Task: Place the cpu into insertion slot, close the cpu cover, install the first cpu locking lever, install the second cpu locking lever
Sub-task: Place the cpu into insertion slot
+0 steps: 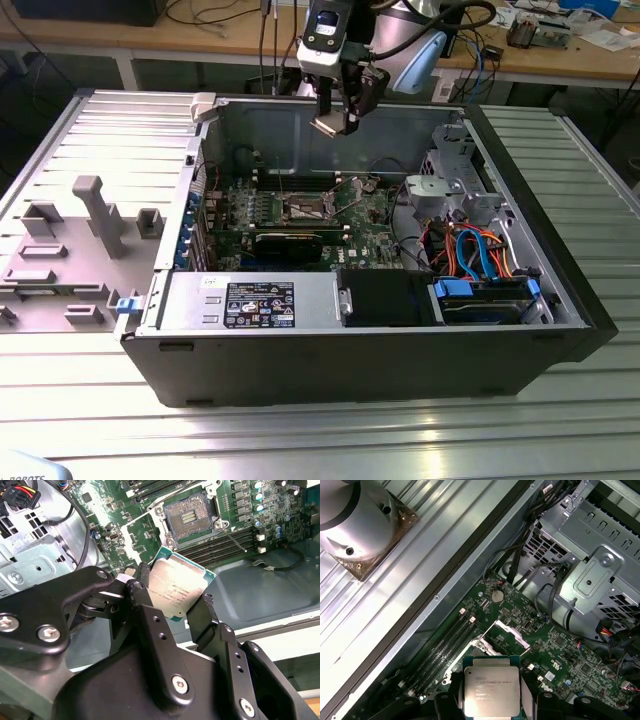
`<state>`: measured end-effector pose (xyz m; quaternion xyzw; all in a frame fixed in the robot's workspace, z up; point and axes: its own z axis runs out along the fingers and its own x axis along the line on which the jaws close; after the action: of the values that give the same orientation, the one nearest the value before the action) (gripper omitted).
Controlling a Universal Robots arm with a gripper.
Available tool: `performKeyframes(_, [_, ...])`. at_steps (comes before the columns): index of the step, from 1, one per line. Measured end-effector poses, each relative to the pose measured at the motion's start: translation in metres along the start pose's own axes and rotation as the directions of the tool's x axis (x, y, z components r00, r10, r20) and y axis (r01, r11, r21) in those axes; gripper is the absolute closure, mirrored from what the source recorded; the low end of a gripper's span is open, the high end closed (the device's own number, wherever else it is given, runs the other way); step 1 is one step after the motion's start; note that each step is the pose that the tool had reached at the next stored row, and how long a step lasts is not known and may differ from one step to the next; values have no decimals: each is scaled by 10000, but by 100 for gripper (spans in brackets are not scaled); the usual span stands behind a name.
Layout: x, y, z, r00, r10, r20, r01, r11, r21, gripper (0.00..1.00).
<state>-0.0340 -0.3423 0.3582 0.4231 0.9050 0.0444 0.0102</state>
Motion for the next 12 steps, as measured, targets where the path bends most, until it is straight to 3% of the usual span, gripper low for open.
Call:
performKeyframes(6, [2,-2,0,10000,77,7,-77,10000,-1,46])
performKeyframes(12, [5,-7,0,9984,561,50,-561,9984,-12,46])
